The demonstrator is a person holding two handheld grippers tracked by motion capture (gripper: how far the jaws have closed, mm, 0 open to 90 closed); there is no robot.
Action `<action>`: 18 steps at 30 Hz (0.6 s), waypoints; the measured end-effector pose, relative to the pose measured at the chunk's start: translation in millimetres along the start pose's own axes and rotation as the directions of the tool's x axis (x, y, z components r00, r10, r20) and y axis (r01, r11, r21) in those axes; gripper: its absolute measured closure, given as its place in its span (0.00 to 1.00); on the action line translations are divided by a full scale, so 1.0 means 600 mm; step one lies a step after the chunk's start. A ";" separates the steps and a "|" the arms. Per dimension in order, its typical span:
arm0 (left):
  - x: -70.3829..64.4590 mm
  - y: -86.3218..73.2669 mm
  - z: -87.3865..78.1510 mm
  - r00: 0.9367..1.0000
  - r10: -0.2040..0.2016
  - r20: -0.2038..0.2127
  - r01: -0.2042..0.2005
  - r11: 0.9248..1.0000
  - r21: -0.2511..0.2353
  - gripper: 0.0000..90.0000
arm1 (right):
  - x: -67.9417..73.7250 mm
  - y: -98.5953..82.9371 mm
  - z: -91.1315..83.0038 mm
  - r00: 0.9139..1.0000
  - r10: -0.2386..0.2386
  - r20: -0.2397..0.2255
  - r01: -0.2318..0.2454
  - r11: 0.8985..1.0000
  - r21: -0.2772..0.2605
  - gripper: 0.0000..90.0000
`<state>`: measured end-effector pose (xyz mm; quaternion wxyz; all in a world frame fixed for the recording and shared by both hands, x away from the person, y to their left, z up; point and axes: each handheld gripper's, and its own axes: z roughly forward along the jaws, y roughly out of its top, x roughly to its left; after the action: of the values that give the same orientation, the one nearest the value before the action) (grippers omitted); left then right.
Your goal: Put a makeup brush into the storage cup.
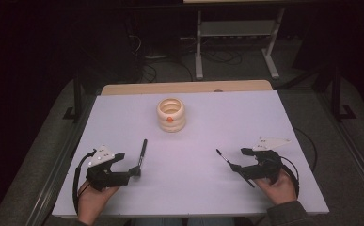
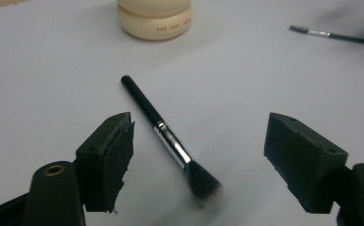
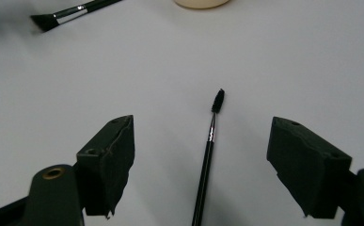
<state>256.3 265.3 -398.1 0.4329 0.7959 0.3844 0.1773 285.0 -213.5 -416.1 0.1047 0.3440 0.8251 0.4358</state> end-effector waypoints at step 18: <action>0.032 0.061 0.078 0.995 -0.083 -0.046 0.089 0.986 0.141 0.43 | 0.001 0.001 -0.003 1.000 -0.006 0.008 0.006 1.000 0.005 0.25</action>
<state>314.3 242.3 -395.1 0.3742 0.8039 0.4386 0.1461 283.9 -213.7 -414.2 0.1085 0.3437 0.8268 0.4319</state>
